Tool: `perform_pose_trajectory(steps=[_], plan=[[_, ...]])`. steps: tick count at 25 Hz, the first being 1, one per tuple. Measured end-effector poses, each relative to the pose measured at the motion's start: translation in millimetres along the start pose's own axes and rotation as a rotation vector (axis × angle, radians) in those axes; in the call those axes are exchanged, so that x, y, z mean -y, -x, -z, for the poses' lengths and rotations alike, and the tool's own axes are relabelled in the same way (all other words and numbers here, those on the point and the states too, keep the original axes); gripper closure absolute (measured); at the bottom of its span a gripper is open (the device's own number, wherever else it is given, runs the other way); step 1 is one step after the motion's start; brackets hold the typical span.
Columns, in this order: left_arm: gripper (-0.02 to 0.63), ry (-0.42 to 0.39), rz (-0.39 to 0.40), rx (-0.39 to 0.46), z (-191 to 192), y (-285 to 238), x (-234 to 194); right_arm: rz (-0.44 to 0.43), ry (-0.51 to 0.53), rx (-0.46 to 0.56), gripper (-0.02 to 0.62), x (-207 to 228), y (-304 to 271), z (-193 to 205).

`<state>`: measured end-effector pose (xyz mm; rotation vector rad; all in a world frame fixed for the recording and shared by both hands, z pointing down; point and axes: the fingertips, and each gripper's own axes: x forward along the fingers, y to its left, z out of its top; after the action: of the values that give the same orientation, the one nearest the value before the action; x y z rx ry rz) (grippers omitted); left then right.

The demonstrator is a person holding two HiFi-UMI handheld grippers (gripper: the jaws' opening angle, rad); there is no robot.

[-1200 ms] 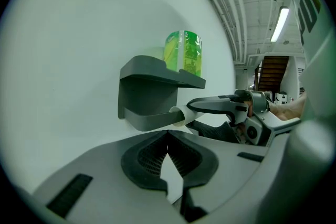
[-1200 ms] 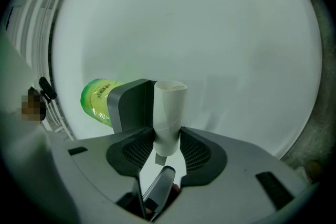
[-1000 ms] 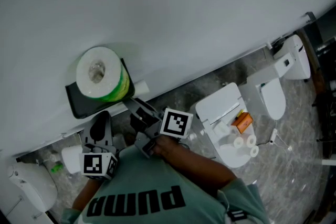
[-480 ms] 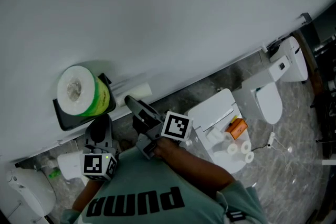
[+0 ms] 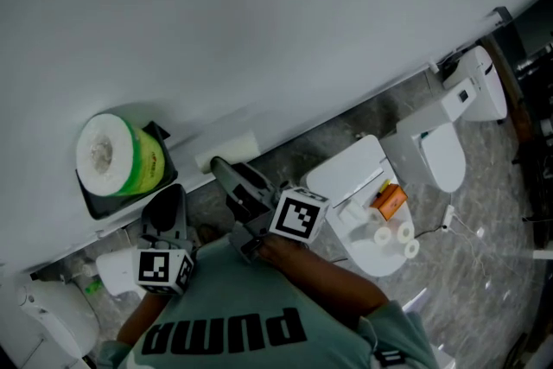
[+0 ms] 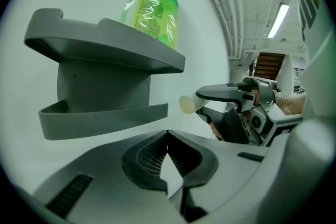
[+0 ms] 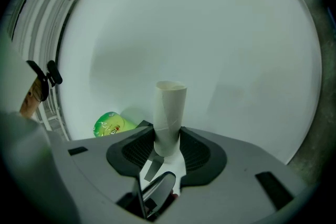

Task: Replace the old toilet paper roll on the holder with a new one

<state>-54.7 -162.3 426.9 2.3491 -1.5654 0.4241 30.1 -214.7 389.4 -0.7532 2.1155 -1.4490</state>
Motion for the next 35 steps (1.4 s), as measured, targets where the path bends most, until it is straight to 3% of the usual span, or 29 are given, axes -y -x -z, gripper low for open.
perform_pose_trajectory(steps=[6, 15, 19, 24, 35], plan=[[0.603, -0.010, 0.044, 0.008, 0, -2, 5, 0.011, 0.093, 0.028, 0.434, -11, 13, 3], [0.603, -0.029, 0.113, 0.002, 4, 6, 4, 0.060, 0.345, 0.056, 0.434, -44, 25, 14], [0.603, -0.009, 0.141, 0.087, -6, 8, 3, 0.075, 0.423, 0.073, 0.434, -59, 27, 19], [0.603, -0.012, 0.176, 0.099, -7, 13, 2, 0.103, 0.517, 0.081, 0.434, -74, 27, 27], [0.603, -0.003, 0.167, 0.040, 3, 35, -13, 0.083, 0.903, 0.056, 0.434, -151, 7, 55]])
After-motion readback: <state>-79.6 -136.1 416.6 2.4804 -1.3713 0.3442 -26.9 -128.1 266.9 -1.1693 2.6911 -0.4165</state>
